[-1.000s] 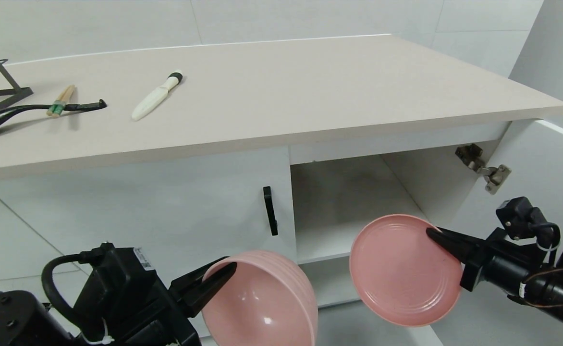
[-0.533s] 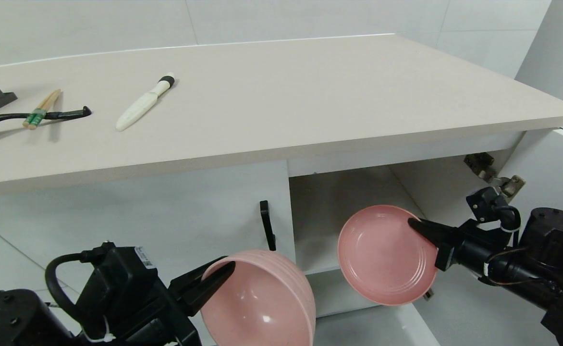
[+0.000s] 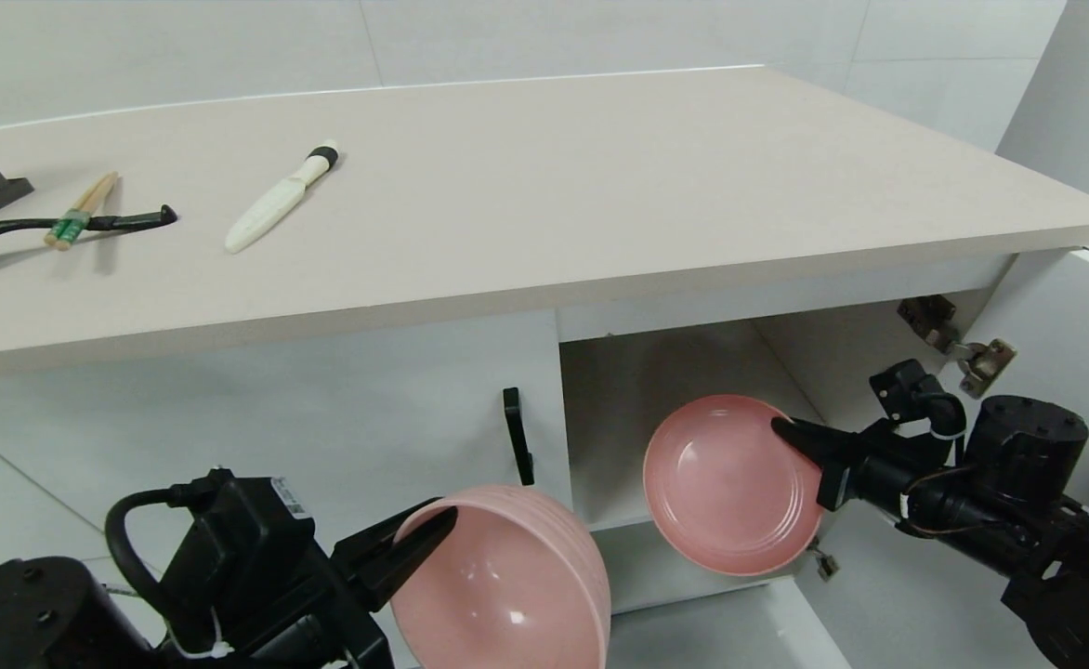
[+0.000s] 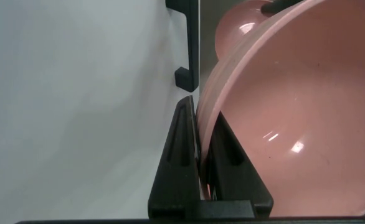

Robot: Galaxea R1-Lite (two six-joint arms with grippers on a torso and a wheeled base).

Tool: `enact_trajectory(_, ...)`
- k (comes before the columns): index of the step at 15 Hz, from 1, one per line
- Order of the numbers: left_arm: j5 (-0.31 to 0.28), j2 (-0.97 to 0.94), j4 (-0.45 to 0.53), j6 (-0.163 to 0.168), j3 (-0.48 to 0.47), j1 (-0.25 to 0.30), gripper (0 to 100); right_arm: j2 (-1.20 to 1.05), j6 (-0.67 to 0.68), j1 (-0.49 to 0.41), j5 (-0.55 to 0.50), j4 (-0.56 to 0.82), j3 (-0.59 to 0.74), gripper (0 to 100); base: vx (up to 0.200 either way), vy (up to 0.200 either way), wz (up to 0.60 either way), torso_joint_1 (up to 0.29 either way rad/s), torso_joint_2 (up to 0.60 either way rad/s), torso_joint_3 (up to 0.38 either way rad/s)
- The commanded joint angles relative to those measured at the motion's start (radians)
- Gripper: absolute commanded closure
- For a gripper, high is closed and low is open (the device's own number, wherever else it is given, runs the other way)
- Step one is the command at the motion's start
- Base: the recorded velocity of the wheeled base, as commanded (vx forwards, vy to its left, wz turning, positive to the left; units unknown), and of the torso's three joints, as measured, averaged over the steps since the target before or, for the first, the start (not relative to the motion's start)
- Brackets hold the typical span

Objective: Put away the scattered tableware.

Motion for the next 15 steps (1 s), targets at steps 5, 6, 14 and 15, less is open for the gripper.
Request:
enact_trajectory(5, 0.0, 0.008, -0.001, 0.003, -0.001, 0.002, 100, 0.092, 0.004, 0.0, -0.003, -0.002, -0.098, 100, 0.0, 0.0, 0.0, 0.0, 0.0, 0.0)
enact_trajectory(6, 0.0, 0.014, -0.001, 0.005, -0.003, 0.002, 100, 0.12, 0.024, 0.0, -0.003, -0.002, -0.115, 100, 0.0, 0.0, 0.0, 0.0, 0.0, 0.0)
enact_trajectory(14, 0.0, 0.031, -0.001, 0.008, -0.006, 0.002, 100, 0.298, 0.14, -0.003, -0.075, -0.002, -0.308, 100, 0.0, 0.0, 0.0, 0.0, 0.0, 0.0)
enact_trajectory(15, 0.0, 0.033, -0.001, 0.008, -0.007, 0.002, 100, 0.302, 0.162, -0.001, -0.076, -0.002, -0.322, 100, 0.0, 0.0, 0.0, 0.0, 0.0, 0.0)
